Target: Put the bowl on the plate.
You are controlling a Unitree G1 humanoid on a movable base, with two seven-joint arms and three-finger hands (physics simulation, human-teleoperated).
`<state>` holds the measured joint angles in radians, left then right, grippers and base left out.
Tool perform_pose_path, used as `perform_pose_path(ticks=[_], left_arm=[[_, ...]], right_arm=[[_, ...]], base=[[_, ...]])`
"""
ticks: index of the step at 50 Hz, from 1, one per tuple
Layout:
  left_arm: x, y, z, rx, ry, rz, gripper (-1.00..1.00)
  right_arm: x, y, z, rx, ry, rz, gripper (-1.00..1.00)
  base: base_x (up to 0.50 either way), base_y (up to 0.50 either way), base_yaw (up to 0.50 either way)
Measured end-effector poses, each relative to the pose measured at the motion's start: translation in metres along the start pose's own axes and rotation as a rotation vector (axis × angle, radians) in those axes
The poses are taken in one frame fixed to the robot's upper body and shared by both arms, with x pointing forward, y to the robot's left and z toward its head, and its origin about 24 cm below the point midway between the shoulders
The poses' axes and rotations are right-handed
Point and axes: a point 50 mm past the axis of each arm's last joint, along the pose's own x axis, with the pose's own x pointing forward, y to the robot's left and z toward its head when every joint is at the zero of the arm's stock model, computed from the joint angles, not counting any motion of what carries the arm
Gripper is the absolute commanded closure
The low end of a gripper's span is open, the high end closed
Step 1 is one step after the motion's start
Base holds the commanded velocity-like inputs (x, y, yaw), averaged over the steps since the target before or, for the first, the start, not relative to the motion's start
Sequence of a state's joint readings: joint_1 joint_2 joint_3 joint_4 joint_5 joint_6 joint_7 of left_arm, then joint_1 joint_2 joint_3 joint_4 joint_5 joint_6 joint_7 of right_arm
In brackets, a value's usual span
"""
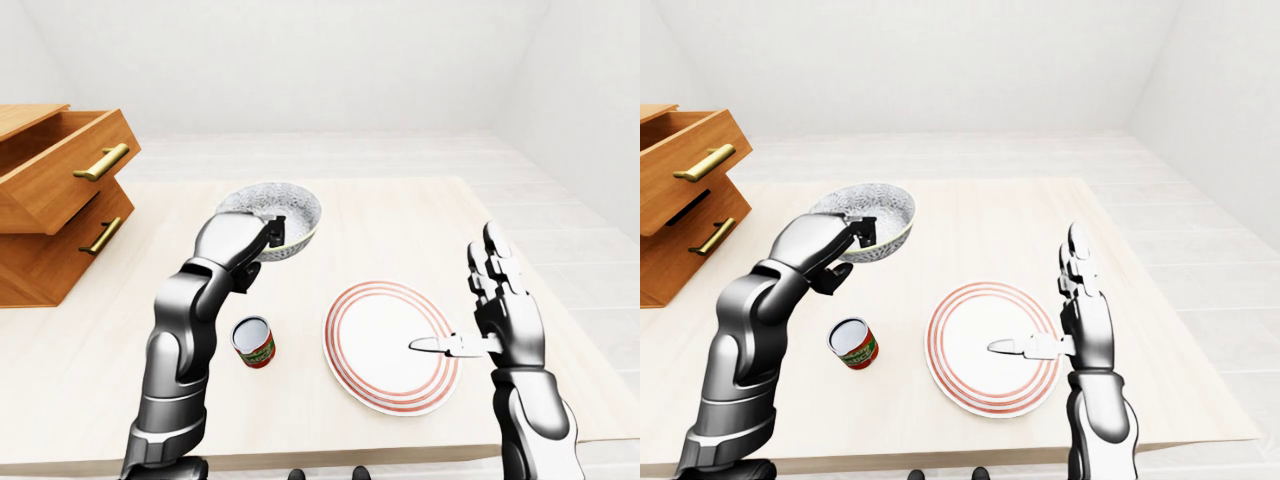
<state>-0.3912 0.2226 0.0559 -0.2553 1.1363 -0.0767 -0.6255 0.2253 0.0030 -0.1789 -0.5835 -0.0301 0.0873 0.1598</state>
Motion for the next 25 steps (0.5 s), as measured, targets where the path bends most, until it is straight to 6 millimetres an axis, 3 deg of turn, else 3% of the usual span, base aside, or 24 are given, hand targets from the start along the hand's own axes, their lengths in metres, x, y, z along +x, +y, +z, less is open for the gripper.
perform_pose_path(ticks=[25], left_arm=[[0.014,-0.011,0.036,-0.015,-0.098,-0.031,1.00]], right_arm=[[-0.011,-0.010,-0.004,-0.007,0.037,-0.029,-1.00]], base=[[0.00,0.00,0.00]])
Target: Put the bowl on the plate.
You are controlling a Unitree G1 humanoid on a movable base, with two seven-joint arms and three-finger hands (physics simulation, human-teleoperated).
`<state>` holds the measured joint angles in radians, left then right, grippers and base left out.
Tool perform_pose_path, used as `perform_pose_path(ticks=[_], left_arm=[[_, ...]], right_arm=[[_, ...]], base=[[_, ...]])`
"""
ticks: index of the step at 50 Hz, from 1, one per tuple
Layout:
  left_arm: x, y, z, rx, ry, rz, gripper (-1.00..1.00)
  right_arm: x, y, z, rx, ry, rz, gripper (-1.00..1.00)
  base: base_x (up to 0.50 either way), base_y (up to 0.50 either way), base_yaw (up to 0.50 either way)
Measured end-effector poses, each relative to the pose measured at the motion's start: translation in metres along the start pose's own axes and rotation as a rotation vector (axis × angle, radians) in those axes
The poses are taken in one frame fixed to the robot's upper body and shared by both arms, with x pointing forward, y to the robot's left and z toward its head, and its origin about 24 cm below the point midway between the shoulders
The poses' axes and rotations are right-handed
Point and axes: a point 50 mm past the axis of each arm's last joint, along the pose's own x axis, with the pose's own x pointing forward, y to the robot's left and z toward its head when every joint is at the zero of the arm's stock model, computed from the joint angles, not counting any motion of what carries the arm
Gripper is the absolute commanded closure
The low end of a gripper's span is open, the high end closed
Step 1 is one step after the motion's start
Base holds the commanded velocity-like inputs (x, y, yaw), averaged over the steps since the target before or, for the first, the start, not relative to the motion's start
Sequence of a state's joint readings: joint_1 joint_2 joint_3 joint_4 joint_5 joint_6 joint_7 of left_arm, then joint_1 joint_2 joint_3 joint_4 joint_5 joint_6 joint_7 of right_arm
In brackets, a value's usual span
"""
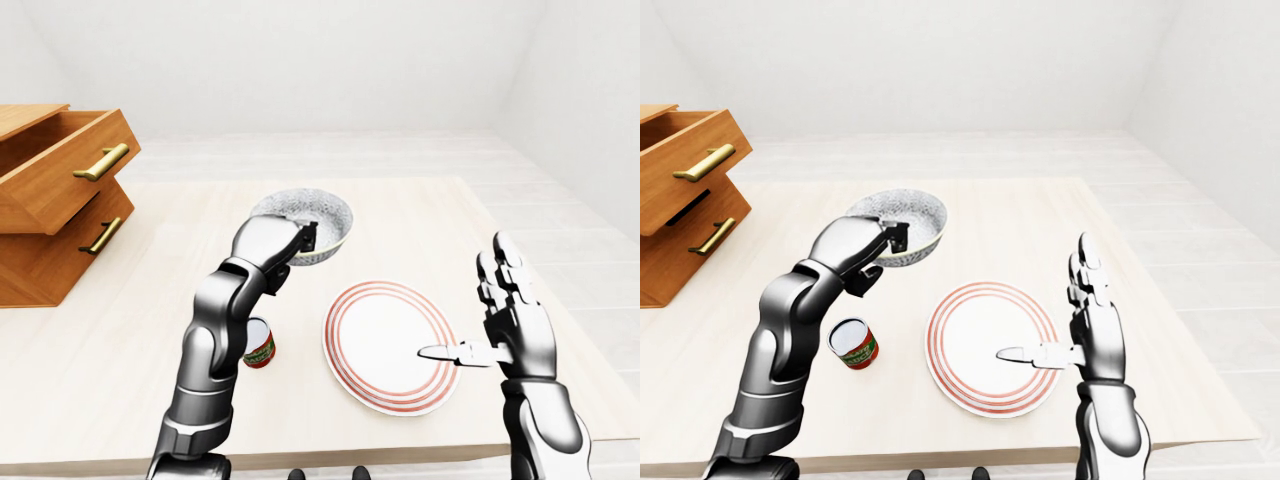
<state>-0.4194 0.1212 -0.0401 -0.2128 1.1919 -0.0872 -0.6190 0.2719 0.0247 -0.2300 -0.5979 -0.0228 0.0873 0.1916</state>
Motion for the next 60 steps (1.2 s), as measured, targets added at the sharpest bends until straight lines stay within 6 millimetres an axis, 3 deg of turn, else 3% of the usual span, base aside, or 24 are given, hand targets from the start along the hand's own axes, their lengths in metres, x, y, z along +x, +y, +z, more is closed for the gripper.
perform_pose_path(ticks=[23,60], left_arm=[[0.008,-0.011,0.031,-0.025,-0.080,-0.023,1.00],[-0.005,-0.041,0.071,-0.076,-0.164,-0.090,1.00]], right_arm=[[-0.004,-0.006,-0.006,-0.003,0.032,-0.021,-1.00],[-0.006,-0.009,-0.018,0.005,0.084,-0.029,-1.00]], base=[[0.00,0.00,0.00],[0.00,0.00,0.00]])
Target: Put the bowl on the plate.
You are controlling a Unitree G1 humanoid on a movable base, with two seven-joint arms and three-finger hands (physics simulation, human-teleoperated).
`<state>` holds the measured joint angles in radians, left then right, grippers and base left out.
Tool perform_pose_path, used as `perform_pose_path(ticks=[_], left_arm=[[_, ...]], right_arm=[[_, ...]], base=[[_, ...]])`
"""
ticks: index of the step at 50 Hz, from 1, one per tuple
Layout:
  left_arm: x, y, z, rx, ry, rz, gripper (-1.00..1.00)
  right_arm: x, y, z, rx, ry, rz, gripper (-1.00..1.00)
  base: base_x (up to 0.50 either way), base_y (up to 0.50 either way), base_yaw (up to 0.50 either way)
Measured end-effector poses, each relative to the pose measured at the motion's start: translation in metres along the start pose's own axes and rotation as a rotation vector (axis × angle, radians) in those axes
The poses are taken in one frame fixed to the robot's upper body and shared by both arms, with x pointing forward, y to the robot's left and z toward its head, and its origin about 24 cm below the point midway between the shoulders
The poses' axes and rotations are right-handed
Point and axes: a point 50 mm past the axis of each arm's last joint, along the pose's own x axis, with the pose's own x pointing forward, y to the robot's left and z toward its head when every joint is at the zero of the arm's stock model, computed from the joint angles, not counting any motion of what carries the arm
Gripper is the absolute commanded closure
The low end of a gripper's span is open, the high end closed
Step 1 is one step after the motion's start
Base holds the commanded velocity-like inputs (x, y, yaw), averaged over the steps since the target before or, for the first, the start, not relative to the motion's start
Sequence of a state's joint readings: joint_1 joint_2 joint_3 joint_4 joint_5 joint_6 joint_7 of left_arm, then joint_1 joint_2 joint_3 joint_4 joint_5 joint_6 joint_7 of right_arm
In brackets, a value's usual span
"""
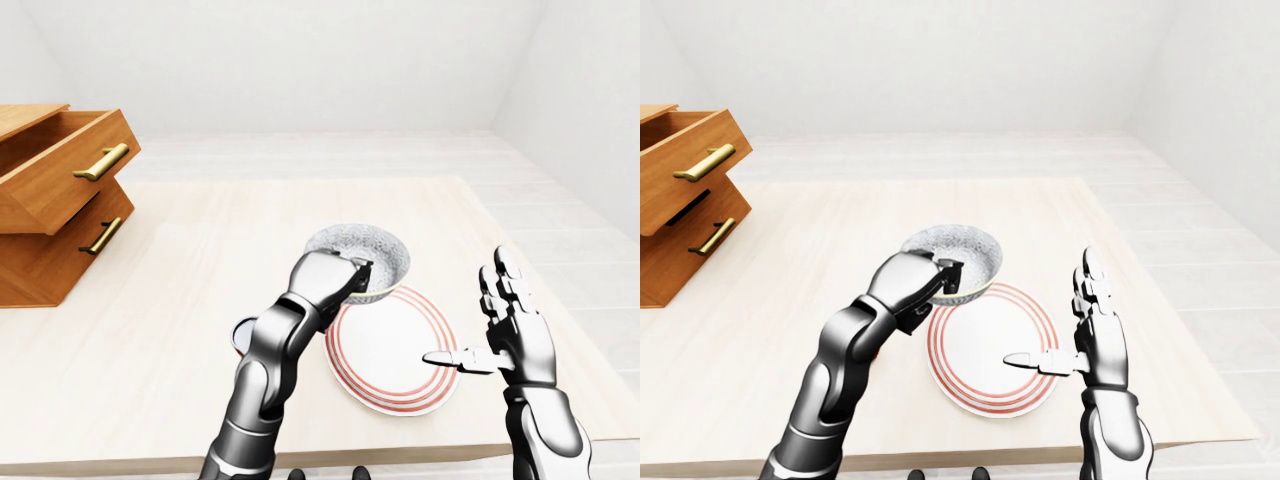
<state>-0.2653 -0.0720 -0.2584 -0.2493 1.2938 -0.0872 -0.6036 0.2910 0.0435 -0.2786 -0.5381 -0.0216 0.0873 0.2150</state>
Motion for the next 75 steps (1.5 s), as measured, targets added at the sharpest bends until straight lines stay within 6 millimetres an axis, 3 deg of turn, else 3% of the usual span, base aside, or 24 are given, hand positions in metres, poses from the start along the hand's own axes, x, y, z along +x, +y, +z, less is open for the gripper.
perform_pose_path(ticks=[43,75], left_arm=[[0.002,-0.026,0.029,-0.035,-0.071,-0.046,1.00],[0.012,-0.052,0.034,-0.052,-0.075,-0.076,1.00]], right_arm=[[-0.006,-0.004,-0.007,0.010,0.040,-0.008,-1.00],[-0.008,-0.004,-0.012,0.017,0.062,-0.008,-1.00]], base=[[0.00,0.00,0.00],[0.00,0.00,0.00]])
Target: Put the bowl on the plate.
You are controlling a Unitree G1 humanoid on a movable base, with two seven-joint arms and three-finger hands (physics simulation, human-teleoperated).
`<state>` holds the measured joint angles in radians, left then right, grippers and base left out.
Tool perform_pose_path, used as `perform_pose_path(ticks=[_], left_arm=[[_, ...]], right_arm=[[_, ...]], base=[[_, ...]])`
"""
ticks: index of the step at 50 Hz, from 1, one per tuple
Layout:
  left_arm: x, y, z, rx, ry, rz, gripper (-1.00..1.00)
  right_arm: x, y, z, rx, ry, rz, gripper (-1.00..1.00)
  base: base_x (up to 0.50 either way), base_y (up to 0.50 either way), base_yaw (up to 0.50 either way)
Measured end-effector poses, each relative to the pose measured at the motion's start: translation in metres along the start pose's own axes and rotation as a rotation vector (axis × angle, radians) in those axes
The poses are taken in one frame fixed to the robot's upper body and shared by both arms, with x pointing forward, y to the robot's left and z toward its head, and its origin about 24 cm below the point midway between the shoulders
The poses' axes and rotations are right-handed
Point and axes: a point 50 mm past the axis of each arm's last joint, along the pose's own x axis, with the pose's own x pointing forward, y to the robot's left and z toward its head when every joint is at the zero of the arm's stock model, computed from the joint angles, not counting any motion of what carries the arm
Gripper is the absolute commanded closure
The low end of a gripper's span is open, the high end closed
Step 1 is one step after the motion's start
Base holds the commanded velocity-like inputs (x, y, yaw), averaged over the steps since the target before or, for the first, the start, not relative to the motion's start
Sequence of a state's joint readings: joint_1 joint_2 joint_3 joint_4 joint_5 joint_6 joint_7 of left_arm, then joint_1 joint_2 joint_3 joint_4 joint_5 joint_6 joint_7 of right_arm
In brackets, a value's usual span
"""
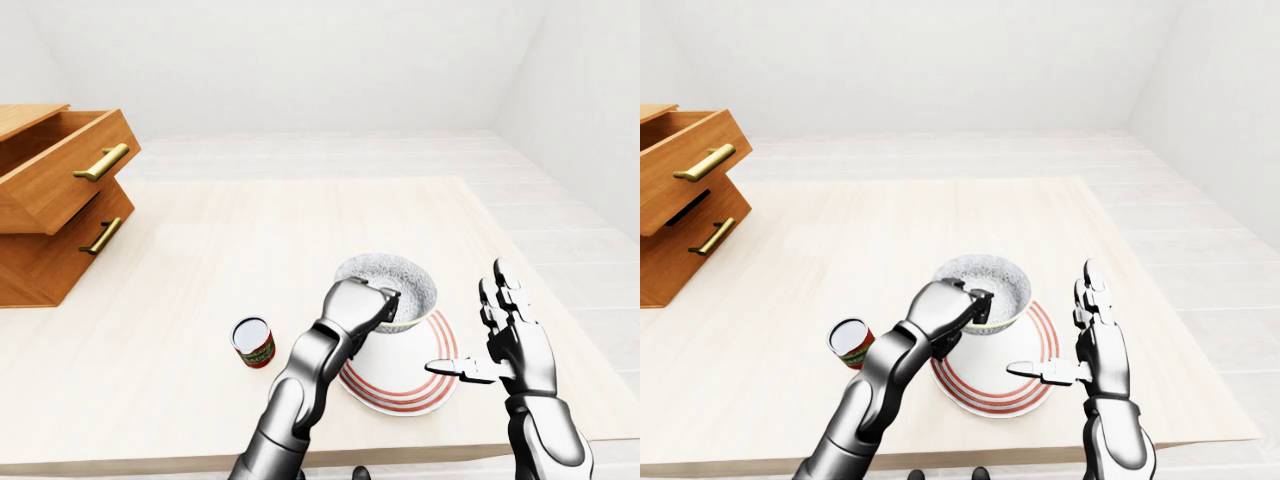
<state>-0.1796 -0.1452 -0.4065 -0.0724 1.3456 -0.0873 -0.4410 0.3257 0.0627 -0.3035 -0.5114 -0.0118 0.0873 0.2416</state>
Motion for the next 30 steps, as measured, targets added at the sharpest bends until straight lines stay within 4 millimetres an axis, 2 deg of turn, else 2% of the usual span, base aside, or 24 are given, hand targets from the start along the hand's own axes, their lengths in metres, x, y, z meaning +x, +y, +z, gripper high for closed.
perform_pose_path(ticks=[30], left_arm=[[0.006,-0.023,0.007,-0.012,-0.012,-0.035,1.00]], right_arm=[[-0.001,-0.001,-0.002,0.004,0.010,-0.002,-1.00]], base=[[0.00,0.00,0.00]])
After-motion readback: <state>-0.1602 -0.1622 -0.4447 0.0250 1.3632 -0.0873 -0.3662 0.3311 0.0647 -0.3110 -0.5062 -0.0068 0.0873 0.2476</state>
